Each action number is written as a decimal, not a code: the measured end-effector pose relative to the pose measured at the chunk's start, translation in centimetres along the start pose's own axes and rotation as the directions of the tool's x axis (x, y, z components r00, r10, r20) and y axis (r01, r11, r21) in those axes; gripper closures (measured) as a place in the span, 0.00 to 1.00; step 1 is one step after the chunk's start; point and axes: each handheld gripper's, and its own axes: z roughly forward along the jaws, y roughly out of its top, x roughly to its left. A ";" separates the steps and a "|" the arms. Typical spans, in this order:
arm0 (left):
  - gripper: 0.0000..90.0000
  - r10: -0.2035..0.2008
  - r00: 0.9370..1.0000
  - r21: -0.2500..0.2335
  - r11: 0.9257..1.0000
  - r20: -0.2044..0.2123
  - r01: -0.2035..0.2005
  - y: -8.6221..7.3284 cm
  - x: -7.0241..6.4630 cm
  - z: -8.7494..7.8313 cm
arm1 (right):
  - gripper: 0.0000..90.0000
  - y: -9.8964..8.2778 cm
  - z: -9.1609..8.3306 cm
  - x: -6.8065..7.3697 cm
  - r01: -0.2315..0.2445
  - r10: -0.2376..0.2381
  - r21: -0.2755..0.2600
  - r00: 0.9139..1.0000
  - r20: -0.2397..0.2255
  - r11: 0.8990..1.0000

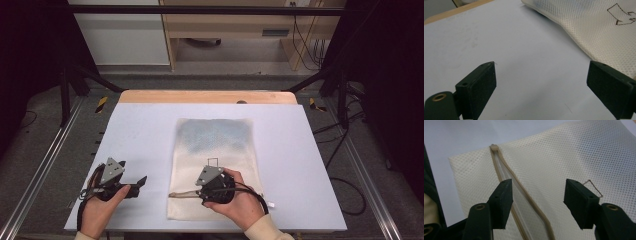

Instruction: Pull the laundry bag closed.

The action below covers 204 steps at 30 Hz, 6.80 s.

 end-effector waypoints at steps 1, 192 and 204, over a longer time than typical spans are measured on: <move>0.10 -0.003 1.000 -0.002 1.000 -0.002 0.003 0.0 0.1 0.0 | 0.48 0.2 0.1 0.1 0.000 0.000 0.002 1.000 -0.010 1.000; 0.77 -0.112 0.849 0.129 0.990 0.516 0.052 0.7 -7.5 5.8 | 0.91 5.7 4.8 0.1 0.029 -0.057 -0.098 0.956 -0.289 0.995; 0.89 -0.115 0.853 0.134 0.990 0.509 0.054 0.8 -7.3 6.0 | 0.91 5.6 4.7 0.0 0.028 -0.055 -0.096 0.955 -0.292 0.995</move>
